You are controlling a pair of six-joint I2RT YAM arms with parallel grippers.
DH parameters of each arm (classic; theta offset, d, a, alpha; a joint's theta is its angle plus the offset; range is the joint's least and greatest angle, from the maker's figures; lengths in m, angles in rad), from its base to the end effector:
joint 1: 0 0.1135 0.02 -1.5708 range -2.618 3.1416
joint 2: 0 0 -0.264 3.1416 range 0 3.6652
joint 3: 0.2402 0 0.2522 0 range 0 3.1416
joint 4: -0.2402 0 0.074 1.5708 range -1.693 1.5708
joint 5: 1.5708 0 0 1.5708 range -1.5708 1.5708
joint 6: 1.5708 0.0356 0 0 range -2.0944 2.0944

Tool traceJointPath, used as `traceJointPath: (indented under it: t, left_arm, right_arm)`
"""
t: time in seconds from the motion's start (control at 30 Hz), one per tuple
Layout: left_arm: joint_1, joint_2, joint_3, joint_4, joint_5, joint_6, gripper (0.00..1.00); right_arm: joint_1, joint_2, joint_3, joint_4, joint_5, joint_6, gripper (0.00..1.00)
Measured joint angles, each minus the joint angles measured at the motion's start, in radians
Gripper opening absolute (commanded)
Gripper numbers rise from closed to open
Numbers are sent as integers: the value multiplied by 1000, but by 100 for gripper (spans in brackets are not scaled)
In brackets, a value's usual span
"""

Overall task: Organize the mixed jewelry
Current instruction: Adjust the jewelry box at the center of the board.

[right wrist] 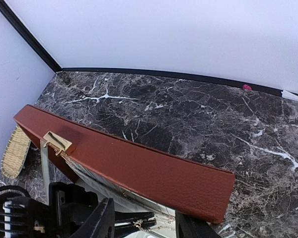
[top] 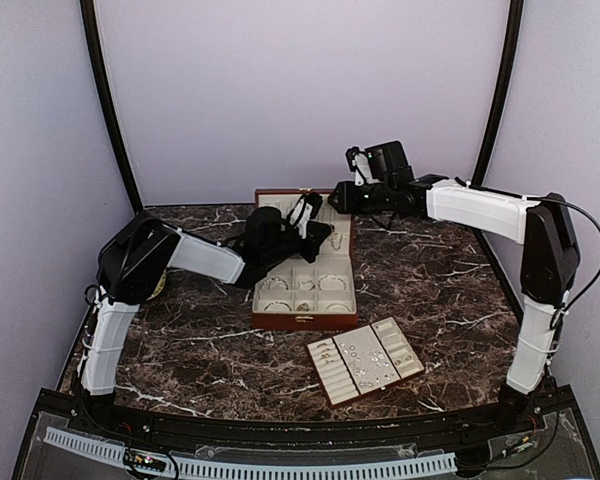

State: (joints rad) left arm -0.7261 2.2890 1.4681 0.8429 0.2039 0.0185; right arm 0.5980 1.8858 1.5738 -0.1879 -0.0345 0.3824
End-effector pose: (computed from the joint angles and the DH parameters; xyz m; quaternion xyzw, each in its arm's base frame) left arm 0.3791 -0.3463 0.1763 0.3208 0.6215 -0.3131 0.6424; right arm 0.3708 0.2541 0.2939 -0.1013 0.8540 0.2533 0.4431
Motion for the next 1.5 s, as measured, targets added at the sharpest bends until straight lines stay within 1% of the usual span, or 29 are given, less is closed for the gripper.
traceJointPath:
  t: [0.2, 0.43, 0.57, 0.7, 0.83, 1.0, 1.33, 1.5]
  left_arm:
    - [0, 0, -51, 32, 3, 1, 0]
    - [0, 0, -115, 72, 7, 12, 0]
    - [0, 0, -145, 89, 13, 14, 0]
    - [0, 0, -161, 106, 17, 15, 0]
    - [0, 0, -169, 112, 19, 15, 0]
    - [0, -1, -170, 114, 21, 15, 0]
    - [0, -14, -175, 115, 20, 16, 0]
    - [0, -15, -175, 118, 19, 22, 0]
  right_arm:
    - [21, 28, 43, -12, 86, -27, 44]
    - [38, 35, 58, -31, 144, -50, 47]
    - [39, 47, 81, -44, 148, -53, 47]
    - [39, 76, 114, -46, 148, -60, 45]
    - [39, 93, 124, -44, 148, -71, 40]
    - [39, 94, 129, -51, 144, -79, 38]
    - [40, 95, 127, -54, 146, -85, 36]
    - [44, 92, 79, -48, 151, -77, 36]
